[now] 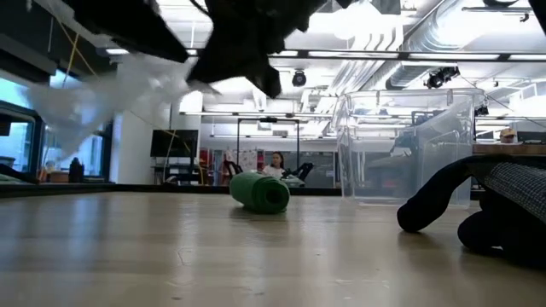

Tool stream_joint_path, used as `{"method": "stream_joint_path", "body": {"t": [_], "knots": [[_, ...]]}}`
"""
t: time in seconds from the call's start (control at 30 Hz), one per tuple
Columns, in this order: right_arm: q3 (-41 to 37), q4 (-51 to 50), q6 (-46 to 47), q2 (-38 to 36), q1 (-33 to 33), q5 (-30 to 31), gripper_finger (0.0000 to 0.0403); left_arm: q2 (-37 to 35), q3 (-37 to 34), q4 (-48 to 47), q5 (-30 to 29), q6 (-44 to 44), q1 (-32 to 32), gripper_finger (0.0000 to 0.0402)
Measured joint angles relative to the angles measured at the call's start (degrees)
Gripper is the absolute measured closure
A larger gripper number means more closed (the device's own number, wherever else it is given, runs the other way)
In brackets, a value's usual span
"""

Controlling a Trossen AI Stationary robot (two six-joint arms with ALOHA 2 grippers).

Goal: Roll bandage
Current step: Open the transparent zip bag

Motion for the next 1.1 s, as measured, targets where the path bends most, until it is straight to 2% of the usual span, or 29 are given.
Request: {"method": "stream_joint_path", "body": {"t": [0.1,0.2,0.33,0.43,0.57,0.73,0.9,1.0,1.1], "knots": [[-0.1,-1.3,2.0,0.6,0.0,-0.7,0.0402,-4.0,-1.2,-7.5,-1.3,-1.6,-0.1,0.0401],[-0.1,-2.4,4.7,1.9,0.0,-0.6,0.0403,-6.3,-3.0,-10.2,-1.7,-5.6,-0.1,0.0401],[-0.2,-3.6,13.7,5.0,0.1,-0.3,0.0403,-5.6,-7.1,-6.6,1.5,-11.4,-0.2,0.0401],[-0.3,-3.4,20.1,8.0,-0.3,-0.7,0.0403,-3.3,-9.8,-0.3,5.9,-14.4,-0.6,0.0401],[-0.4,0.1,22.4,10.4,-0.6,-4.1,0.0403,0.7,-10.6,6.1,6.5,-13.9,-1.2,0.0401],[-0.3,2.8,23.8,10.4,-0.5,-5.3,0.0402,8.1,-10.7,11.0,7.8,-12.3,-0.4,0.0401],[-0.3,3.0,25.7,9.5,-0.6,-6.0,0.0399,14.0,-10.7,11.8,12.8,-13.2,0.3,0.0401],[-0.3,2.6,24.1,9.5,-0.6,-8.3,0.0377,15.4,-10.7,12.0,14.8,-13.8,0.3,0.0401],[-0.3,2.5,22.6,9.3,-0.6,-10.2,0.0332,15.8,-10.6,12.2,16.8,-13.9,0.3,0.0401]]}}
